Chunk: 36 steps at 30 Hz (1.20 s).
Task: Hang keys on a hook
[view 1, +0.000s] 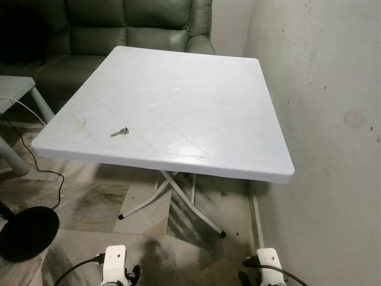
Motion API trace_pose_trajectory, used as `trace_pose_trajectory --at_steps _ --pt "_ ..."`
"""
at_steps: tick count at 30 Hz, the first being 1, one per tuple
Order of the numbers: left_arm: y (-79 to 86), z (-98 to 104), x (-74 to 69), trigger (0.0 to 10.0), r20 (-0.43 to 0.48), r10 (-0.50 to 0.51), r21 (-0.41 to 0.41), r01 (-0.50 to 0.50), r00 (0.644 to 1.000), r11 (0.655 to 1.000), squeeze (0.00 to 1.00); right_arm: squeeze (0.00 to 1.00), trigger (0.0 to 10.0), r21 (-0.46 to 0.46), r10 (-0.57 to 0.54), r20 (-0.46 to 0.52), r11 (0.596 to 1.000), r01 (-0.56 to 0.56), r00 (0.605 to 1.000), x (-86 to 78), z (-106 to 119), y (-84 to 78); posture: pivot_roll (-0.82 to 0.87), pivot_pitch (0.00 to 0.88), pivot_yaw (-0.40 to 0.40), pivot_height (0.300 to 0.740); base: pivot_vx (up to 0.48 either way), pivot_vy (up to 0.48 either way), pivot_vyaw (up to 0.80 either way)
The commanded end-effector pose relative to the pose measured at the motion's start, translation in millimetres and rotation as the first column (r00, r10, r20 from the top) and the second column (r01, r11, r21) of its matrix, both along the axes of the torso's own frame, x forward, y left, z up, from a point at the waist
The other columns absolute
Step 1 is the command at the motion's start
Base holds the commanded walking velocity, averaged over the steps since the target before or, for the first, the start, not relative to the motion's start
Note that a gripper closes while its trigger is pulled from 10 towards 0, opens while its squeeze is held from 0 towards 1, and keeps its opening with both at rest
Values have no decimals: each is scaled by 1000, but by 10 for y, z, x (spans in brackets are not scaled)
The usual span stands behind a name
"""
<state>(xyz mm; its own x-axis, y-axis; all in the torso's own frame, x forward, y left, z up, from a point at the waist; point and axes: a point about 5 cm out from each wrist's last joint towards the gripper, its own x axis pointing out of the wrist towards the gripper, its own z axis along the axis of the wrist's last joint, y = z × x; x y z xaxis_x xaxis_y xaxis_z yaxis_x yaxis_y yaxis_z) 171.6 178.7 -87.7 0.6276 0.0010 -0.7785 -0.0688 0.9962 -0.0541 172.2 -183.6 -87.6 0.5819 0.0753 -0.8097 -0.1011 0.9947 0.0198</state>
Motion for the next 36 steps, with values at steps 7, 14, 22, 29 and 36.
trace_pose_trajectory --at_steps 7,14,22,29,36 --pt "35 4 5 10000 -3 12 3 -12 1000 1000 0 0 10000 14 -11 6 1000 11 1000 29 11 15 -62 0 -41 724 0 376 0" --pt "26 4 7 10000 -2 11 1 -11 1000 1000 0 0 10000 19 -13 10 1000 13 1000 39 16 16 -61 0 -43 724 0 421 0" --pt "18 -2 -4 10000 -5 13 2 -13 1000 1000 0 0 10000 22 -13 10 1000 13 1000 42 18 11 -59 0 -47 724 0 447 0" --pt "15 -4 -7 10000 -7 14 3 -14 1000 1000 0 0 10000 21 -13 11 1000 13 1000 43 19 7 -59 0 -49 724 0 448 0" --pt "12 -2 -2 10000 -5 17 2 -17 1000 1000 0 0 10000 21 -11 10 1000 10 1000 42 19 2 -56 0 -54 724 0 450 0"
